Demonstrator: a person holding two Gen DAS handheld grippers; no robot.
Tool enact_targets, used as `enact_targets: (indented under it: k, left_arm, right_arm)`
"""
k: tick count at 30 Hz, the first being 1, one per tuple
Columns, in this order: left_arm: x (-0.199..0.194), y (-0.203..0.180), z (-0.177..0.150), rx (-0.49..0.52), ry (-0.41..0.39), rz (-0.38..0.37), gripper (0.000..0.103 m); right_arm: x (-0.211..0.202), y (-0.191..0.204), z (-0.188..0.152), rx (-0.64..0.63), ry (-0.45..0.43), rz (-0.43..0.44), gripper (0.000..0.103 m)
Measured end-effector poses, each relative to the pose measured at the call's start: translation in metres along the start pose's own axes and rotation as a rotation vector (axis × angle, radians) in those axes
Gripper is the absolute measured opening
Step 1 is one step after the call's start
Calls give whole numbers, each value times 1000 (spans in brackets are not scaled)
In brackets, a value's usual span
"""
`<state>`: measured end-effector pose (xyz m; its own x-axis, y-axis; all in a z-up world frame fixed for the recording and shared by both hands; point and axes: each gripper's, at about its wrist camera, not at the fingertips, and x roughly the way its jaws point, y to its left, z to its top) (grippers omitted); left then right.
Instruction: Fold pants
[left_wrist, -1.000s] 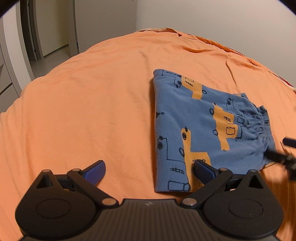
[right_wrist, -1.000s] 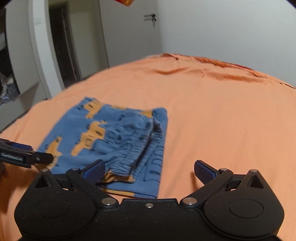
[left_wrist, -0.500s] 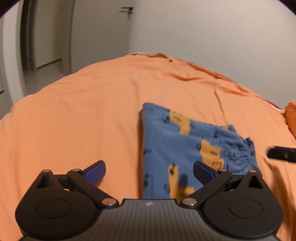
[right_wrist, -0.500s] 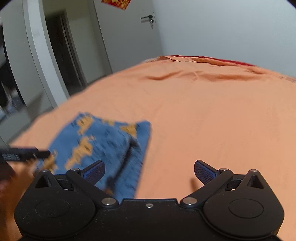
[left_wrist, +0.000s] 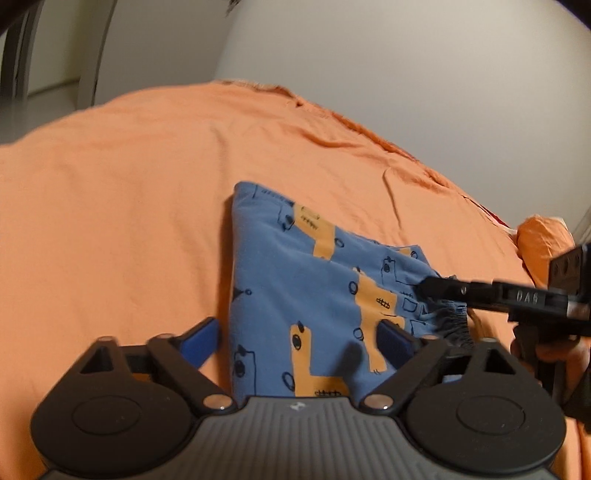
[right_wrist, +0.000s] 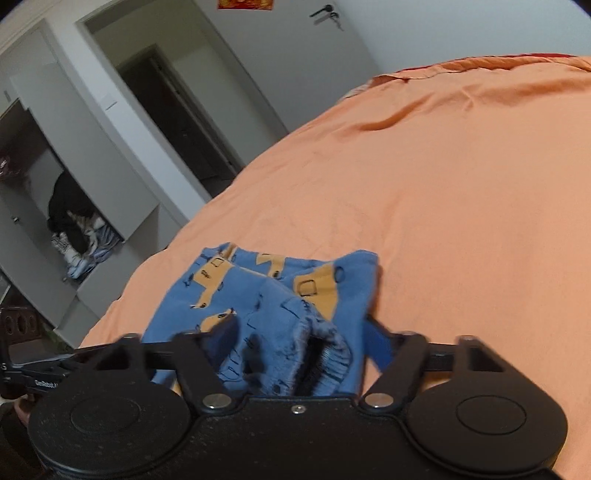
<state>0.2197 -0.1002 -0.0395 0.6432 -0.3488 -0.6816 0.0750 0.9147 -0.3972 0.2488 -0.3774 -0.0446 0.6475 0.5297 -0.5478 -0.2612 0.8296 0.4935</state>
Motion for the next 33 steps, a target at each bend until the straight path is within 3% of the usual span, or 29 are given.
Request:
enact_targets:
  k: [1,2,4,6,7,9,18,33]
  left_arm:
    - [0,1,1,-11,9,15,80]
    - [1,2,2,-17,22,41,69]
    - [0,5,3,-25,28,67,59]
    - [0,7,5,-41,42,53,37]
    - [-1,7,6,-54,49,51,36]
    - [-3,5,8,-65,52,55,23]
    - [-15,-15,8,-9,35,135,20]
    - [-37,-21,6,7,24,121,19]
  right_arm:
    - [-2,0,-1,-3,3,-10,55]
    - [-4,0,-1,-9,8,-23,48]
    - [-7,-1,-2,-8,13,-35,43]
    - [-7,2,-3,-15,16,-59,40]
    - [-7,5,-4,-25,13,-71,36]
    - [-7,14,-5,-50,5,-101,29]
    - [-20,62,-16,-214,-62,-225,19]
    - [-55,97,-24,-252,-132,-248,17]
